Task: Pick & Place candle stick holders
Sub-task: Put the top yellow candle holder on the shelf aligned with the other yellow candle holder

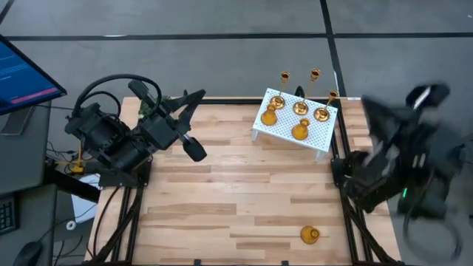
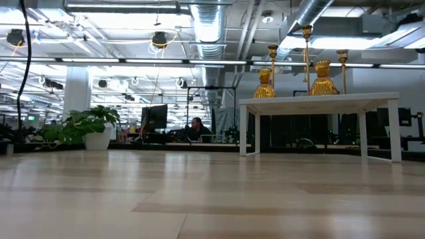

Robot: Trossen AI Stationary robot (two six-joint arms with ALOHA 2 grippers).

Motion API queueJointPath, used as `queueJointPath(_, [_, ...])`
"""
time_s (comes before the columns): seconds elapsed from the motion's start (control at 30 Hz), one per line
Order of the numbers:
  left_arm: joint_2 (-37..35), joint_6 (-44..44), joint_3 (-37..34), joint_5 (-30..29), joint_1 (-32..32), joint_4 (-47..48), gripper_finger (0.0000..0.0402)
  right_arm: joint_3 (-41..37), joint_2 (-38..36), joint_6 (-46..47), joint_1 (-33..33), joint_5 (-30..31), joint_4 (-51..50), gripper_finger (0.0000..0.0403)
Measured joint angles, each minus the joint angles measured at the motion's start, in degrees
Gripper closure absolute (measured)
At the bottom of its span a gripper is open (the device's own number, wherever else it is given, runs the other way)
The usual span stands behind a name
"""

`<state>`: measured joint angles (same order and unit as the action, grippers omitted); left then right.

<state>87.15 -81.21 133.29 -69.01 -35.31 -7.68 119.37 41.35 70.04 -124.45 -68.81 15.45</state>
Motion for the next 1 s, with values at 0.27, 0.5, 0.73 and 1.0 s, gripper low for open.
queueJointPath(0.27, [-0.02,0.28,0.00,-0.09,0.00,0.00,0.0390,-8.46,-0.21,-9.81,6.71,-6.44,-14.67,0.0403])
queueJointPath(0.5, [0.22,0.70,0.00,0.02,0.00,0.08,0.0390,-40.20,-14.37,-12.58,19.38,-7.54,-18.69,0.0403])
queueJointPath(0.73, [0.28,1.63,0.00,1.98,0.02,0.00,0.0390,-62.24,-20.26,-15.83,46.25,-7.78,-20.01,0.0403])
queueJointPath(1.0, [0.31,3.96,0.00,-1.41,0.02,0.00,0.0390,-63.63,-7.70,-26.26,68.72,-8.01,-38.13,0.0403])
